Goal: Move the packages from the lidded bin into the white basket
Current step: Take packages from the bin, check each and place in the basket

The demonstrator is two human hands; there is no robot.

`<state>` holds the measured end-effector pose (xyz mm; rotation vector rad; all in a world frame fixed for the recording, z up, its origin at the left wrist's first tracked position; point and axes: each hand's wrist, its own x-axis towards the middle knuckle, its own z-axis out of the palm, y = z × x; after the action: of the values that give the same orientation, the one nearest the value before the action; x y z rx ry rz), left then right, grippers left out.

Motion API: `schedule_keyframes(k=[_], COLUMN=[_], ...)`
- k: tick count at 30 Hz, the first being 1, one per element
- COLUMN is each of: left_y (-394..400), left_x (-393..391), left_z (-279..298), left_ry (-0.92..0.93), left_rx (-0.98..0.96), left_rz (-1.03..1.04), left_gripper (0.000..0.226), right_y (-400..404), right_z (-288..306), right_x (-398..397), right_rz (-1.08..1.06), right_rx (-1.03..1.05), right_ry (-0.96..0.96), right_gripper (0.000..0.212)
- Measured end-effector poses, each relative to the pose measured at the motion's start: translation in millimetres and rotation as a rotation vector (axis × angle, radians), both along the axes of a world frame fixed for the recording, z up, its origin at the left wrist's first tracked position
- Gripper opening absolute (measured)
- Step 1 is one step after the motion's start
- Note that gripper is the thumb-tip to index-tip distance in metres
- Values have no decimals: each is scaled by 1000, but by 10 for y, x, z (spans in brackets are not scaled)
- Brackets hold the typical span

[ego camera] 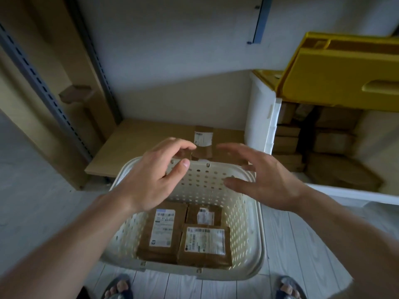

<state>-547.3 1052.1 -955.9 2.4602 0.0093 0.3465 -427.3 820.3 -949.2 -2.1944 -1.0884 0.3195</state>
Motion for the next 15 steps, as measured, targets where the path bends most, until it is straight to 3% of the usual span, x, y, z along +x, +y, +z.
schedule_keyframes(k=[5, 15], left_y=[-89, -694], left_x=[69, 459], left_z=[81, 114], left_ry=[-143, -248], left_rx=[-24, -66], left_rz=[2, -174], left_gripper=[41, 33], right_y=[-79, -490], right_z=[203, 220], right_x=[32, 96], right_rz=[-47, -116], right_rx=[189, 169], right_ry=[15, -32], right_gripper=[64, 64])
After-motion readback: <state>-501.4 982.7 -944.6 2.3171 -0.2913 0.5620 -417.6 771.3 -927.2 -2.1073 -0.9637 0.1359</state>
